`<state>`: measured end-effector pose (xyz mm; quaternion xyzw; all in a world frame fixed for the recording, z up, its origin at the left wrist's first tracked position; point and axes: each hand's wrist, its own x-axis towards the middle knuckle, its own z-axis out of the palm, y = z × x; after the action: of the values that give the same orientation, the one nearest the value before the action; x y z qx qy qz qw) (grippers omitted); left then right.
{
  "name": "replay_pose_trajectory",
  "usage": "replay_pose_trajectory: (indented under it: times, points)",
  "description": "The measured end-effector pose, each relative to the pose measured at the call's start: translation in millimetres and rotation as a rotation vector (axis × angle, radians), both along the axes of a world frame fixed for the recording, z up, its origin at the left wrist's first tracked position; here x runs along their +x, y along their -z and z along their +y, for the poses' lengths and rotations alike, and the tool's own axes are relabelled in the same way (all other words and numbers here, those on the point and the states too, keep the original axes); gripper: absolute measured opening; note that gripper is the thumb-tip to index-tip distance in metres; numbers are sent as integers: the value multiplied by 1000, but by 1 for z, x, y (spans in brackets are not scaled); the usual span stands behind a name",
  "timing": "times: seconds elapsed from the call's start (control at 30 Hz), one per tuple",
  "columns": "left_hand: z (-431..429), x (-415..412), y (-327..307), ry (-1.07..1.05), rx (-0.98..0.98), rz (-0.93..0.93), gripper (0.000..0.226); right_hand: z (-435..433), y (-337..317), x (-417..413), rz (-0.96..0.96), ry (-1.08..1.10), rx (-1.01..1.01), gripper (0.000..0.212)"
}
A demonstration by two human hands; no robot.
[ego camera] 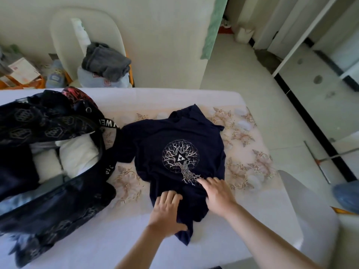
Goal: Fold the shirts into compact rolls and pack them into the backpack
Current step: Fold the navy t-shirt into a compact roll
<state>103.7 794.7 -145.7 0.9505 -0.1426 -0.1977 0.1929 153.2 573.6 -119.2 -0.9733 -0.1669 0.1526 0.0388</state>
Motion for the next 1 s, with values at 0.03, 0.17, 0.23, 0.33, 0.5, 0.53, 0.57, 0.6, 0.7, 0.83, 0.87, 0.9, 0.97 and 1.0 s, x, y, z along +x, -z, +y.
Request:
replay_pose_trajectory:
  times: [0.03,0.17,0.23,0.33,0.5,0.53,0.57,0.6,0.7,0.83,0.87,0.9,0.97,1.0]
  points:
    - [3,-1,2,-24,-46,5,73,2,0,-3,-31,21,19,62]
    - [19,3,0,-125,-253,-28,34,-4,0,-15,-181,147,173,41]
    - [31,3,-8,-190,-303,22,38,-11,-5,-20,-234,161,237,38]
    - [51,4,-26,-268,-280,19,41,-24,-15,-22,-287,214,336,40]
    - [77,1,-49,-343,223,217,42,-58,-22,-30,-117,73,93,36]
    - [76,-4,-51,-314,311,307,37,-64,-21,-34,-19,19,43,36]
    - [72,-11,-48,-291,362,372,35,-69,-21,-39,82,-7,25,38]
    - [64,-18,-47,-257,407,398,35,-72,-21,-46,169,4,30,41]
    - [27,-39,-43,-259,281,174,32,-78,-14,-65,60,57,150,49]
    - [-22,-64,-35,-17,68,94,66,-75,-13,-78,0,-138,72,74]
    - [-30,-70,-29,16,94,110,68,-75,-12,-80,41,-201,15,82]
    - [-34,-74,-22,12,111,106,61,-75,-13,-79,51,-247,-28,88]
    - [-39,-76,-14,-51,58,98,43,-77,-14,-76,8,-298,-96,87]
    - [-40,-77,-14,-77,23,118,39,-78,-17,-74,-28,-317,-123,79]
